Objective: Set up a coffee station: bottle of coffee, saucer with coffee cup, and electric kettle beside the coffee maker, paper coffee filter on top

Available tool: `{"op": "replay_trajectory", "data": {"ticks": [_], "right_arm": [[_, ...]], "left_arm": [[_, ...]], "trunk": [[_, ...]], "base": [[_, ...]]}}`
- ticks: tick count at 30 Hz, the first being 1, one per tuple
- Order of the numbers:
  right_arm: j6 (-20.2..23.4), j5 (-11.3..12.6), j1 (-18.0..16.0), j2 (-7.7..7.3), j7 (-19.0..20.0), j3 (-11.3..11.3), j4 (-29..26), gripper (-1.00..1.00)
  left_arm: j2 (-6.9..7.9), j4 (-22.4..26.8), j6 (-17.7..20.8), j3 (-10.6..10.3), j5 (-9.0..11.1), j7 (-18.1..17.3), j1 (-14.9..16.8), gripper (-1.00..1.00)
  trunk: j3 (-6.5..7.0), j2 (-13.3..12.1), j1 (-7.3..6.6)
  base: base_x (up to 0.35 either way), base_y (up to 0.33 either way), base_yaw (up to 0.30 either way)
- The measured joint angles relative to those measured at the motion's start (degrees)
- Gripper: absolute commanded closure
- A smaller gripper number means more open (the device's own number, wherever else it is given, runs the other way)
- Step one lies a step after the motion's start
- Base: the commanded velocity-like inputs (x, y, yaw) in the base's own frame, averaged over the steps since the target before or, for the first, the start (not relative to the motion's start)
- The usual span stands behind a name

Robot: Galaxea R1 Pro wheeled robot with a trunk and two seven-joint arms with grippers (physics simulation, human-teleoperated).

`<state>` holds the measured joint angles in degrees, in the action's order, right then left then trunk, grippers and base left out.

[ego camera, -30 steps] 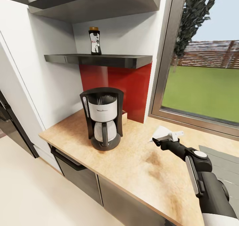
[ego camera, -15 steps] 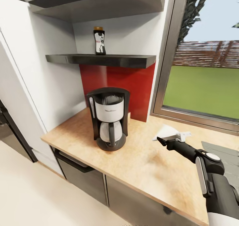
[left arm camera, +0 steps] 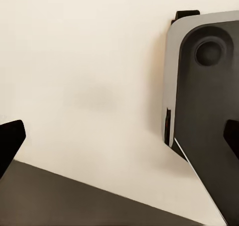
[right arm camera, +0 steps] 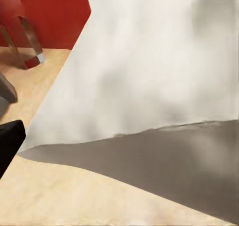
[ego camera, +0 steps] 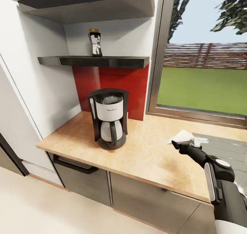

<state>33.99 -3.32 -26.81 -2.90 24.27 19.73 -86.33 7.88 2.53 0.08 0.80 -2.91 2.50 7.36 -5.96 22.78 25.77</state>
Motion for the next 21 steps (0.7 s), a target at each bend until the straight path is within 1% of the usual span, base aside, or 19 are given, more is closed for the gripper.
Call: {"op": "replay_trajectory", "data": {"ticks": [1,2,6,11,21], "right_arm": [[0.0,0.0,0.0,0.11,-1.8,0.0,0.0,1.00],[0.0,0.0,0.0,0.12,-2.0,0.0,0.0,1.00],[0.0,0.0,0.0,0.14,-2.2,0.0,0.0,1.00],[-0.1,0.0,0.0,0.14,-2.3,0.0,0.0,1.00],[-0.1,0.0,0.0,0.14,-2.3,0.1,0.0,1.00]], "left_arm": [[0.09,0.0,0.1,0.0,0.0,0.0,0.0,-1.00],[0.16,0.0,0.2,0.0,0.0,0.0,0.1,-1.00],[0.22,0.0,0.3,0.1,0.1,0.1,0.2,-1.00],[-0.12,0.0,0.4,0.1,0.1,0.1,0.2,-1.00],[0.13,0.0,0.4,0.1,0.0,0.1,0.2,-1.00]], "trunk": [[0.00,0.0,0.00],[0.00,0.0,-0.01],[0.00,0.0,-0.02],[0.00,0.0,-0.02],[0.00,0.0,-0.02]], "base": [[-0.157,0.279,-0.279],[-0.133,0.289,-0.279],[-0.062,0.308,-0.279],[-0.004,0.322,-0.280],[0.003,0.323,-0.281]]}}
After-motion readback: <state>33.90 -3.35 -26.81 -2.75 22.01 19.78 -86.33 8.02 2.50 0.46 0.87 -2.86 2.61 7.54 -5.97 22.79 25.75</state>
